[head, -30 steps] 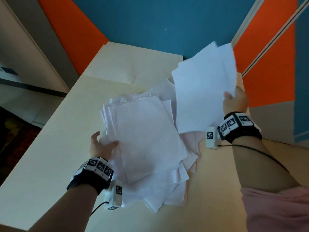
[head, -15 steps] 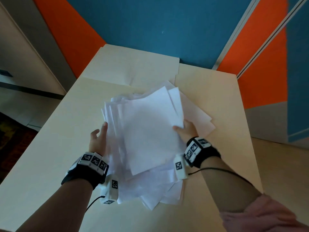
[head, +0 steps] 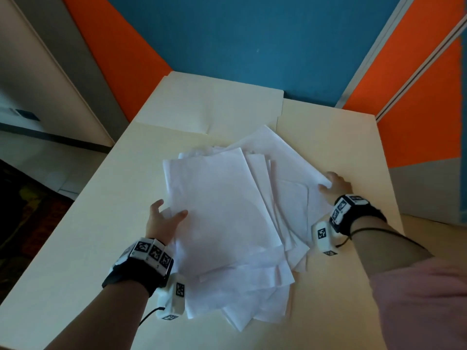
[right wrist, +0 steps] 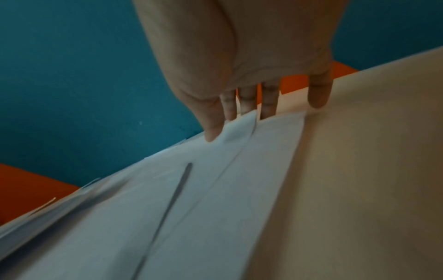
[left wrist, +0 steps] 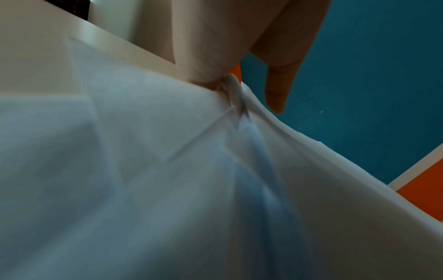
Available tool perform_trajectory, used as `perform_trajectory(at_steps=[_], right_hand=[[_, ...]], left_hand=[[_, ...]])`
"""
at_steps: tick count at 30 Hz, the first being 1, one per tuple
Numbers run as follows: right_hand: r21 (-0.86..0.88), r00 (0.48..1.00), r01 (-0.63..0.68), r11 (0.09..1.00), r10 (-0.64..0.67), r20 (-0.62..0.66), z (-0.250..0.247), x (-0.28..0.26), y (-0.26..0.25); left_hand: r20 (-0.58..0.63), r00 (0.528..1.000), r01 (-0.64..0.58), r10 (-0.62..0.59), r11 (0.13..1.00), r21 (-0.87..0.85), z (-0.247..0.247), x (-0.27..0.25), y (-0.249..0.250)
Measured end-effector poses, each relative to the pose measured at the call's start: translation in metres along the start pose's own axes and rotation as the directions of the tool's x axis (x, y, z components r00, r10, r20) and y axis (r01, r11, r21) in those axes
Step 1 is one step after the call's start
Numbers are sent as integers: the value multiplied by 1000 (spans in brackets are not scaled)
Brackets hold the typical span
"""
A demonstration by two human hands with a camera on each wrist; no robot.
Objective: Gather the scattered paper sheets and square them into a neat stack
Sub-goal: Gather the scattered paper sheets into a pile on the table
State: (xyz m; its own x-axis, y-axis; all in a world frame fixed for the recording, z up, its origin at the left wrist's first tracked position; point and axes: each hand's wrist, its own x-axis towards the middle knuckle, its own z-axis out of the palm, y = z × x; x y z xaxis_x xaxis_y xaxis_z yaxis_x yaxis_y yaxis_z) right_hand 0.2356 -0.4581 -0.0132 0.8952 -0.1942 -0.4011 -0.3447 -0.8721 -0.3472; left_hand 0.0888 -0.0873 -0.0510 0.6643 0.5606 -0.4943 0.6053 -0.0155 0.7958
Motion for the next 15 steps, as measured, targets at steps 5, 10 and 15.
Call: perform_trajectory(at_steps=[5,10,15], right_hand=[[192,980,50,980,-85,182,19,-31,-9],[292,909,-25,956,-99,404,43,-59,-11],[294,994,-99,951,111,-24,31,-57,1]], left_hand=[[-28,999,-24,24,1000,16,6,-3,0],[29,999,-45,43,997,65,8,-8,12],[-28,995,-77,98,904,420,-5,-10,34]])
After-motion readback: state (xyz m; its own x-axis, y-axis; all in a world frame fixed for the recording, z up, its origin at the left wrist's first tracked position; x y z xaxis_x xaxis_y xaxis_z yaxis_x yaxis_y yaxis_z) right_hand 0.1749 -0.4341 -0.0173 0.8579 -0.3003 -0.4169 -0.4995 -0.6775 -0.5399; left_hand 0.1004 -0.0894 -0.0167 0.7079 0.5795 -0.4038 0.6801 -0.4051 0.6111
